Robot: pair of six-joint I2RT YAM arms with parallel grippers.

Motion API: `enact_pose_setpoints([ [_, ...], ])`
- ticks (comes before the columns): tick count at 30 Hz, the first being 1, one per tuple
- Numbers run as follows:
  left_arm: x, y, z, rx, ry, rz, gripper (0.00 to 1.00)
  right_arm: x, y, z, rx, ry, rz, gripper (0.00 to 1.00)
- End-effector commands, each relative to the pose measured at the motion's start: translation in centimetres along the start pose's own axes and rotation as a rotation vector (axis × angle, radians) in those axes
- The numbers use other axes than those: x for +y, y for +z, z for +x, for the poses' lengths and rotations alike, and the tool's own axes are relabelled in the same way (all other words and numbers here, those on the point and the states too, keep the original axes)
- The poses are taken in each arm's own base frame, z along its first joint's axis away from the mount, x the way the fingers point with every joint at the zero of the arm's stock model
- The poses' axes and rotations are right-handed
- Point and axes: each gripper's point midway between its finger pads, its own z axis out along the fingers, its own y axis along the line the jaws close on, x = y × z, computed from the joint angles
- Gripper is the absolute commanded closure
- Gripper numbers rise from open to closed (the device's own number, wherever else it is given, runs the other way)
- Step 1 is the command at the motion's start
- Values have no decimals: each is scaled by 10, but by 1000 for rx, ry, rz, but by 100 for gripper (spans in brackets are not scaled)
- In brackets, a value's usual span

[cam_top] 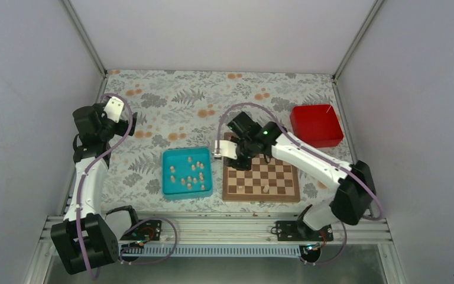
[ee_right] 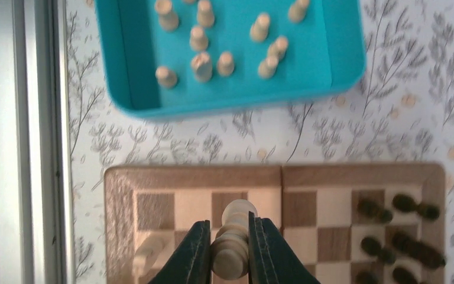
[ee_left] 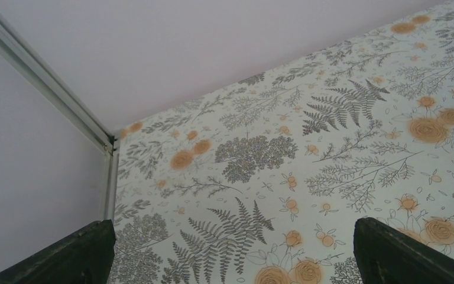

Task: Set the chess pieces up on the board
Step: Place the chess piece on the chessboard.

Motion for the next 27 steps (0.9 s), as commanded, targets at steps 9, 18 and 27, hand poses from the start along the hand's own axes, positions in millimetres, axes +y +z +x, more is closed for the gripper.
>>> enact_pose_setpoints([
  [9,5,-1,-2,-4,-13,-20,0,28,-17,67,40,128,20,96],
  [18,5,0,-1,0,-14,-21,0,51,-2,112,121,177,10,96],
  [27,7,0,0,6,-16,-26,0,61,9,128,146,190,-6,96],
])
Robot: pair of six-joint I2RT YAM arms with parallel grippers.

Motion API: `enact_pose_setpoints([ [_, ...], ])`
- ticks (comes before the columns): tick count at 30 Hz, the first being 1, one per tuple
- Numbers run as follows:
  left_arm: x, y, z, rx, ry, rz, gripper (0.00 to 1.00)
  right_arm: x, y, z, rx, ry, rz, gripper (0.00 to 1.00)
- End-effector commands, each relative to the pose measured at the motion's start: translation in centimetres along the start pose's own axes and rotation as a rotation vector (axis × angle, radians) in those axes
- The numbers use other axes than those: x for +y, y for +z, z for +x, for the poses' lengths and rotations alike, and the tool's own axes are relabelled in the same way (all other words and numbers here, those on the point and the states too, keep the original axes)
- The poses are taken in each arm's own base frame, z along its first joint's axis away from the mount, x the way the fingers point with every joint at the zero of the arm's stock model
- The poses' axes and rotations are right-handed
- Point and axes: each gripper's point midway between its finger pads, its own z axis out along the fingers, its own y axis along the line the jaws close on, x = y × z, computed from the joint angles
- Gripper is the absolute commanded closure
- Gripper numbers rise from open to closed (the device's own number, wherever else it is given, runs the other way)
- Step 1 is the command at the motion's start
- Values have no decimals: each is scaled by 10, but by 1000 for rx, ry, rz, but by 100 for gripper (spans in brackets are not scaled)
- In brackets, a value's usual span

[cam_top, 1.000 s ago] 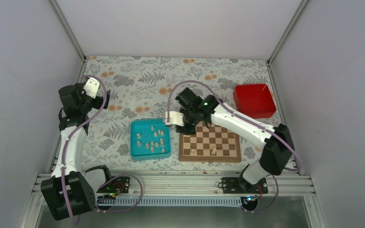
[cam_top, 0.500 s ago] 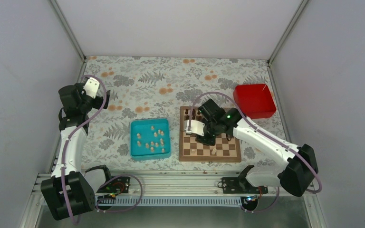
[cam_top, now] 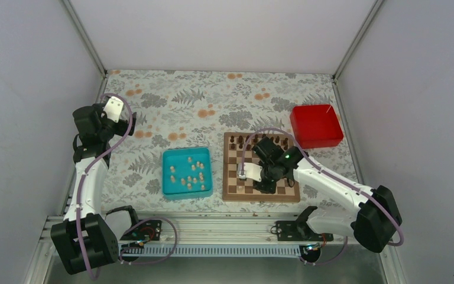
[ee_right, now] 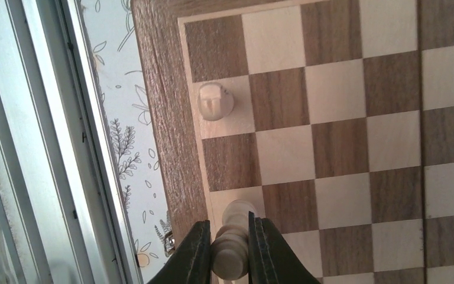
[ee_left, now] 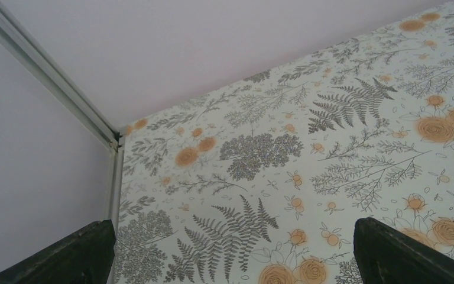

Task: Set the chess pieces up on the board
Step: Place the chess piece on the chessboard.

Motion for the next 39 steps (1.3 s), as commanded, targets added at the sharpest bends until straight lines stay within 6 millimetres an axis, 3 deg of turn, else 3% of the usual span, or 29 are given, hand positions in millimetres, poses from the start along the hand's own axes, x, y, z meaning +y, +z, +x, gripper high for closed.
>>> enact_pose_setpoints([
  [1,4,0,-1,-2,-12,-9,0,1,6,7,2,23,6,96],
  [26,3,2,1,2,-13,-4,0,0,19,12,29,24,-7,94],
  [29,3,2,0,1,-12,-3,0,-1,15,13,39,24,1,92],
  [32,2,2,1,3,-13,-2,0,-6,9,12,40,25,30,82],
  [35,3,2,2,3,-12,-2,0,-11,0,10,44,22,63,79],
  [39,2,2,1,1,-11,-2,0,-19,-19,-9,-10,8,96,71],
])
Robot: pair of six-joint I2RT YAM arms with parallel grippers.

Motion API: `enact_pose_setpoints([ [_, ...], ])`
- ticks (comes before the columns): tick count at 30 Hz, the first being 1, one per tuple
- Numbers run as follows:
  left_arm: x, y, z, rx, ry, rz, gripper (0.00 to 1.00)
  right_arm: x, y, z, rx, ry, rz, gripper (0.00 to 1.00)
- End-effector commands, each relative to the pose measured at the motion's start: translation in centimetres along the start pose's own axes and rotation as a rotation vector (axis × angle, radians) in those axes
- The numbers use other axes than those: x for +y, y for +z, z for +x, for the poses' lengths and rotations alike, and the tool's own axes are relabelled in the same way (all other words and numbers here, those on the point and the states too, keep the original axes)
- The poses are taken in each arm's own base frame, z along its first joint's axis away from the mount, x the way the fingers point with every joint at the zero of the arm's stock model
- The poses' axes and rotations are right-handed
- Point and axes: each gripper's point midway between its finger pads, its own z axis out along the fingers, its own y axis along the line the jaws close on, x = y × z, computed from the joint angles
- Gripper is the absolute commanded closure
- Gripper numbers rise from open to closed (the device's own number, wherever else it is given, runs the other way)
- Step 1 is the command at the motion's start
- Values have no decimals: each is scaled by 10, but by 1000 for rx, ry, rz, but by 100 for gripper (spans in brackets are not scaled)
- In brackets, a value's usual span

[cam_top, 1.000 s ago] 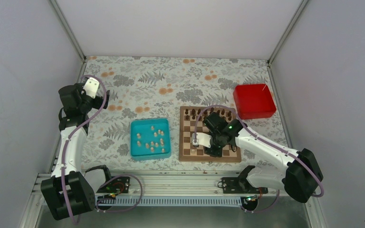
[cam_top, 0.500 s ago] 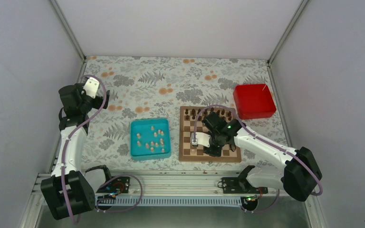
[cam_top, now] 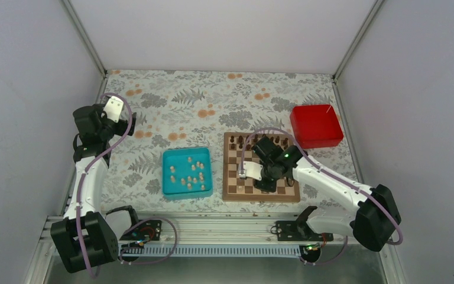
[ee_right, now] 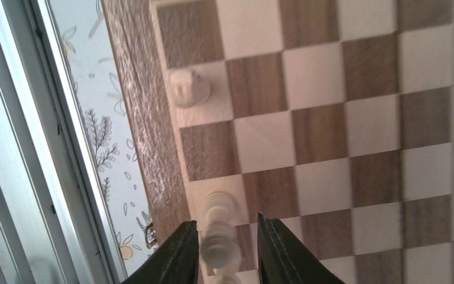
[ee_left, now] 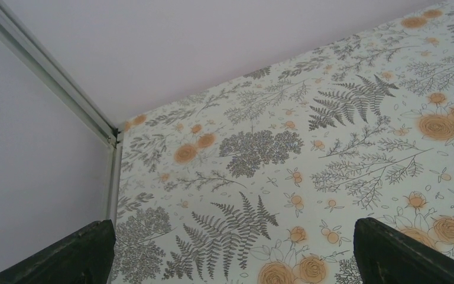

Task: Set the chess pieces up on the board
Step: Place the chess piece on the chessboard, then pick up the chess piece from the storage box.

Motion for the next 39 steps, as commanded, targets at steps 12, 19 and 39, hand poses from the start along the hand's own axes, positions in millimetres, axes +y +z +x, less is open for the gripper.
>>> enact_pose_setpoints([
  [12,2,0,-1,-11,-2,-8,0,-28,-56,-64,-173,-49,61,66],
  [19,3,-3,-5,-23,2,-14,0,-52,-71,-126,-252,-128,50,60],
  [39,1,-7,-7,-33,8,-12,0,8,42,-287,-206,-481,-122,56],
])
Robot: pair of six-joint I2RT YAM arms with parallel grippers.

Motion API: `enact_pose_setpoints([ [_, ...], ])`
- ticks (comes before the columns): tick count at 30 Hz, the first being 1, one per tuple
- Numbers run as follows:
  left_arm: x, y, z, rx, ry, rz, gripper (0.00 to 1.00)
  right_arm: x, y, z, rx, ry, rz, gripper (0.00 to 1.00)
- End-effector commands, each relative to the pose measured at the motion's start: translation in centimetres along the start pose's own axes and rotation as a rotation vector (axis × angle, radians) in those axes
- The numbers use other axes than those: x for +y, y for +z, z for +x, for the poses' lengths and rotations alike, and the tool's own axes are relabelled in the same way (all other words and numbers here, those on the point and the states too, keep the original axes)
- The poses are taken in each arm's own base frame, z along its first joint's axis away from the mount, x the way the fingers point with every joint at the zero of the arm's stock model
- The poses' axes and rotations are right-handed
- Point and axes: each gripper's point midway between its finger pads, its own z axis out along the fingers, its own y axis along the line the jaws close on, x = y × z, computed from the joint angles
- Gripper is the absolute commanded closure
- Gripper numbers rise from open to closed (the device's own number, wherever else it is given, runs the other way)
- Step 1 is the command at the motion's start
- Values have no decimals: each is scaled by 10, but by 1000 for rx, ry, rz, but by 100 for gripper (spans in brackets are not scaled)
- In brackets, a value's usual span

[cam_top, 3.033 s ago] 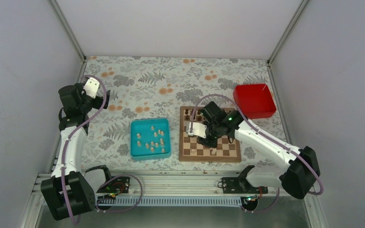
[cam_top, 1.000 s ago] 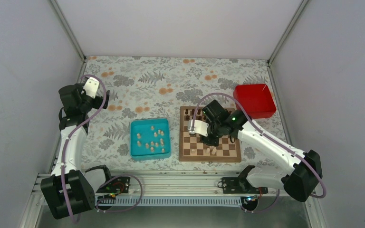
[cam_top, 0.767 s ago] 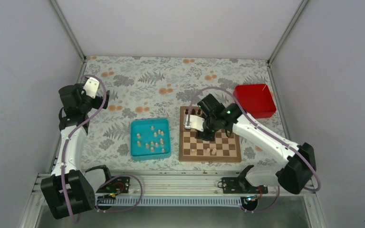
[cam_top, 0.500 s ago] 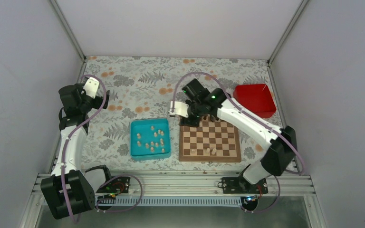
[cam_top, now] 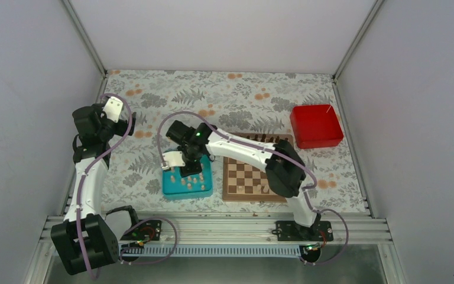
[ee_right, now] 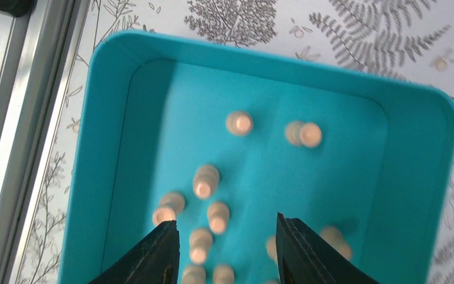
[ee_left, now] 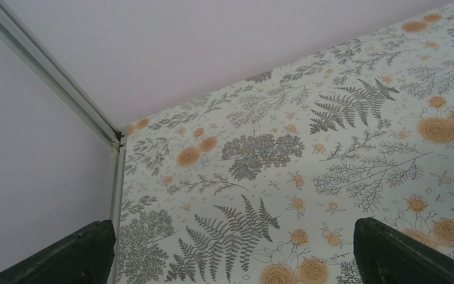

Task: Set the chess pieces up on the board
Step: Pick up the chess piece from the storage box.

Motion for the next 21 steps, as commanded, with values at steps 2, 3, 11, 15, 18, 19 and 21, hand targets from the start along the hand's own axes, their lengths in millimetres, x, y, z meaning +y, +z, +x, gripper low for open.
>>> enact_pose_setpoints([
  [2,0,-4,-3,-21,2,-5,0,0,17,-26,-42,-64,-18,56],
  [3,0,-4,-3,-21,3,-7,0,1,21,-28,-43,-68,-22,56],
  [11,1,-6,-2,-27,4,-14,0,5,43,-40,-59,-80,-71,57],
  [15,2,-6,-1,-27,1,-17,0,11,52,-43,-59,-83,-105,58],
  [18,3,-6,0,-27,0,-18,0,13,59,-42,-55,-83,-119,58],
  [19,3,-6,0,-27,0,-19,0,13,60,-42,-56,-82,-121,58],
  [21,3,-6,1,-24,-3,-19,0,15,64,-42,-54,-81,-132,59],
])
